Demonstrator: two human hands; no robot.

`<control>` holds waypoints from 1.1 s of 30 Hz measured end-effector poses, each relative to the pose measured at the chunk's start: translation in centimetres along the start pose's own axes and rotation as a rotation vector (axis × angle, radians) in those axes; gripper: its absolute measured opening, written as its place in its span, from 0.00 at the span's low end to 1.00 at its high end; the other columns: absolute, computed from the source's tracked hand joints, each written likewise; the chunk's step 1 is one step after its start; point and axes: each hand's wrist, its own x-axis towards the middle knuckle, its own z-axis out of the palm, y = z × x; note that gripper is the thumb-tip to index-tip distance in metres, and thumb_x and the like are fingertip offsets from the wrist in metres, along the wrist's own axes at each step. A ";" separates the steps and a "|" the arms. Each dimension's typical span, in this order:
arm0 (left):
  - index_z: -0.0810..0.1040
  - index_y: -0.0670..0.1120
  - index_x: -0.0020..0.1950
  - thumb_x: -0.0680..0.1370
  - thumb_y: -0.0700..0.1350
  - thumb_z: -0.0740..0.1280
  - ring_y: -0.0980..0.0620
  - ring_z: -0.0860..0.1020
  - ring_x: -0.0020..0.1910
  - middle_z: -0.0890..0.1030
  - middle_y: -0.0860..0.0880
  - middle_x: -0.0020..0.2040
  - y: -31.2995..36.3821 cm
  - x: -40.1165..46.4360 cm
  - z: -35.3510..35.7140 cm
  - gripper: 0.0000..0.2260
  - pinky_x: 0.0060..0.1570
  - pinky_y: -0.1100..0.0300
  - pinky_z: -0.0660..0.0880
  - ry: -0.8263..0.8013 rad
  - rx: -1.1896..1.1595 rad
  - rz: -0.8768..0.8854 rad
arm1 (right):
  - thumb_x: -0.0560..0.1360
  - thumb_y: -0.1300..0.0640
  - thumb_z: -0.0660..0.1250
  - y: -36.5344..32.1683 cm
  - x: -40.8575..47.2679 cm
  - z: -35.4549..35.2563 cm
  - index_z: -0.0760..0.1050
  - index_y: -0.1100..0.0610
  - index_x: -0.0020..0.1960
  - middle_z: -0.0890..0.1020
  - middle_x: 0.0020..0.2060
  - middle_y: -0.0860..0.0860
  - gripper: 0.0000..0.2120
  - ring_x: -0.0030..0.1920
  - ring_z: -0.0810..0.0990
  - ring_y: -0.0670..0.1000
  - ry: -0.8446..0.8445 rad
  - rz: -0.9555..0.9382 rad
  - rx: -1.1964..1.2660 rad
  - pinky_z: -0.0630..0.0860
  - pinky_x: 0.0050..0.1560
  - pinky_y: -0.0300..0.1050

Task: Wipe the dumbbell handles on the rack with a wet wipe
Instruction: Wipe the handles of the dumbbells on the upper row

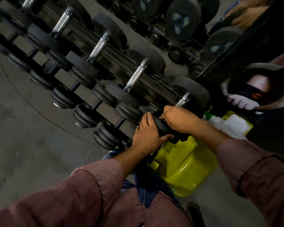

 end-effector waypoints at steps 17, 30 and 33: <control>0.43 0.40 0.83 0.70 0.75 0.65 0.44 0.49 0.82 0.49 0.41 0.83 -0.1 0.1 0.3 0.57 0.79 0.44 0.56 0.010 0.014 0.014 | 0.78 0.59 0.64 0.7 -2.5 4.0 0.82 0.54 0.59 0.78 0.55 0.52 0.13 0.54 0.79 0.53 0.224 0.161 0.508 0.76 0.58 0.49; 0.42 0.41 0.83 0.69 0.76 0.65 0.45 0.49 0.82 0.48 0.42 0.83 -0.1 0.2 0.4 0.59 0.79 0.45 0.56 0.012 0.025 -0.001 | 0.71 0.59 0.76 -1.4 -2.0 8.0 0.78 0.56 0.39 0.83 0.35 0.50 0.07 0.35 0.80 0.46 0.573 0.750 1.410 0.77 0.43 0.45; 0.42 0.41 0.83 0.69 0.76 0.65 0.46 0.49 0.82 0.48 0.43 0.84 -0.1 0.2 0.4 0.59 0.79 0.45 0.55 0.014 0.024 -0.009 | 0.72 0.64 0.74 -1.3 -1.7 8.1 0.76 0.57 0.39 0.81 0.36 0.52 0.08 0.37 0.79 0.48 0.553 0.740 1.585 0.77 0.43 0.45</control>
